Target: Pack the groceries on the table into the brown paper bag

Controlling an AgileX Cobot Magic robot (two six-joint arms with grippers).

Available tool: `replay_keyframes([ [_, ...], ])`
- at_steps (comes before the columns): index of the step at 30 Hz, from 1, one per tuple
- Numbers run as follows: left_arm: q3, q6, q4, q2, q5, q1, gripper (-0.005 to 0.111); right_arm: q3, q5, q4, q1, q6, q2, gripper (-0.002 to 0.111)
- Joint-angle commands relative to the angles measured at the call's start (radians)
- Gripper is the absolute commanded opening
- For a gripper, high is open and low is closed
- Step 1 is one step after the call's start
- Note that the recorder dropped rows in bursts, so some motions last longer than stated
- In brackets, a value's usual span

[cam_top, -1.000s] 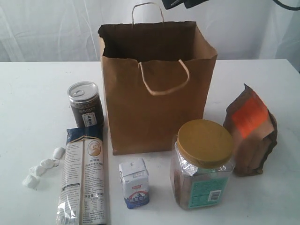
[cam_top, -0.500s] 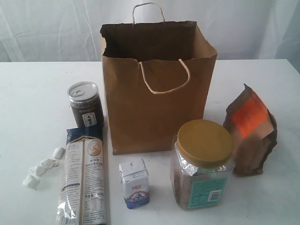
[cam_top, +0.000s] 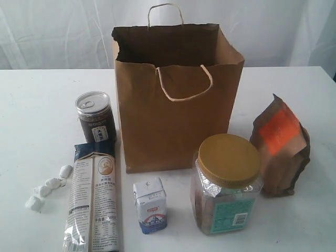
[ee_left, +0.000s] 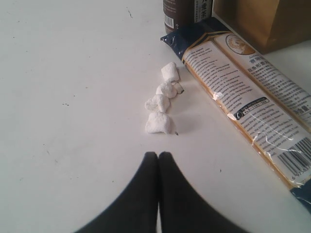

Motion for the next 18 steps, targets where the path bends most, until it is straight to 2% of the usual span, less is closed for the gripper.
replay_keyframes([
  [1, 0.004, 0.0, -0.006, -0.005, 0.027, -0.007, 0.0, 0.189, 0.0, 0.141, -0.106, 0.055, 0.032, 0.0],
  [6, 0.004, 0.0, -0.006, -0.005, 0.027, -0.007, 0.0, 0.452, -0.223, 0.176, -0.163, 0.129, -0.049, 0.0],
  [14, 0.004, 0.0, -0.006, -0.005, 0.027, -0.007, 0.0, 1.015, -0.984, 0.174, -0.203, 0.212, -0.532, 0.0],
  [16, 0.004, 0.0, -0.006, -0.005, 0.027, -0.007, 0.0, 1.115, -1.052, 0.174, -0.189, 0.21, -0.649, 0.0],
  [18, 0.004, 0.0, -0.006, -0.005, 0.027, -0.007, 0.0, 1.199, -1.048, 0.188, -0.185, 0.209, -0.729, 0.0],
])
